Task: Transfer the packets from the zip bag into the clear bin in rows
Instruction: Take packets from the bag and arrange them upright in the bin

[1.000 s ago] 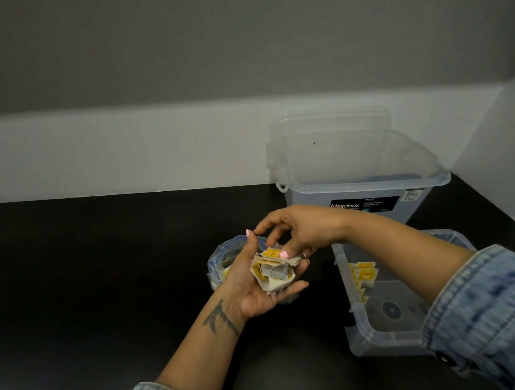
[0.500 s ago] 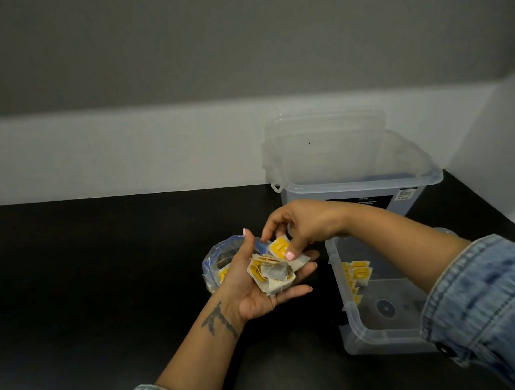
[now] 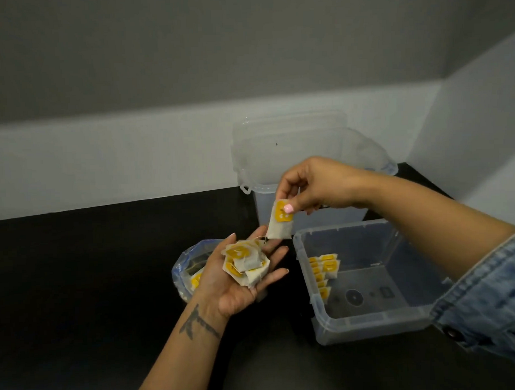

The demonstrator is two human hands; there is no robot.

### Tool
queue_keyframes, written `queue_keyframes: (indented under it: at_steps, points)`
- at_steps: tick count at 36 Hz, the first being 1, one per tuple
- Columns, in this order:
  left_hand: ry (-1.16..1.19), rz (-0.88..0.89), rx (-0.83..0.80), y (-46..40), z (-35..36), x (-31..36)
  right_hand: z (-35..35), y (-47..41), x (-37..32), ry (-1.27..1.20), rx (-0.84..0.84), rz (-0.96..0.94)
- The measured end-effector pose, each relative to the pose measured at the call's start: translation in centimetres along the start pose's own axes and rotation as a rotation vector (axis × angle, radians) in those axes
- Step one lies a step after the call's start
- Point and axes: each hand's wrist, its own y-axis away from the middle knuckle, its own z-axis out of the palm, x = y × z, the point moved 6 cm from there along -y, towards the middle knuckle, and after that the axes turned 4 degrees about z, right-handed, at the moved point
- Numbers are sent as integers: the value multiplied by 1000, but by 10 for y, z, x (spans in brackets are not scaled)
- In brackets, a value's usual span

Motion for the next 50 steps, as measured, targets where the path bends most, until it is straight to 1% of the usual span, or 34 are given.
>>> queue_keyframes:
  at_steps: [3,5,8,10,13,18,22,23,25,29,34,38,41,44,46,48,50]
  points:
    - [-9,63,-11,4,-1,12,-17,10,5,-53,70,3]
    - [-7,97,-25,6,-3,20,-23,16,12,-20,93,36]
    - [-1,114,-56,7,-1,23,-24,24,38,123,110,121]
    - [-6,120,-47,4,0,20,-20,29,61,222,98,186]
    - [1,119,-88,0,2,16,-3,32,88,387,70,248]
    - [-4,120,-81,-2,2,9,30,23,120,644,52,275]
    - [-18,140,-22,1,1,6,47,13,134,736,72,237]
    - [-16,140,-38,1,1,6,51,11,137,752,75,226]
    - [-8,152,-79,2,1,5,57,8,141,773,80,212]
    - [-16,153,-92,3,-2,3,64,1,145,815,81,211]
    - [-13,143,-80,3,-3,1,66,-4,147,826,110,220]
    - [4,129,-69,2,-4,-1,70,-4,146,850,95,222]
    - [7,114,-51,3,-1,-3,73,-3,146,897,83,217]
    - [-1,125,25,3,0,-4,71,-2,143,905,51,231]
    - [7,126,47,2,0,-4,65,2,137,883,51,240]
    - [9,127,52,1,2,-4,55,6,126,837,103,225]
    - [-9,122,55,0,1,-5,41,11,111,739,175,197]
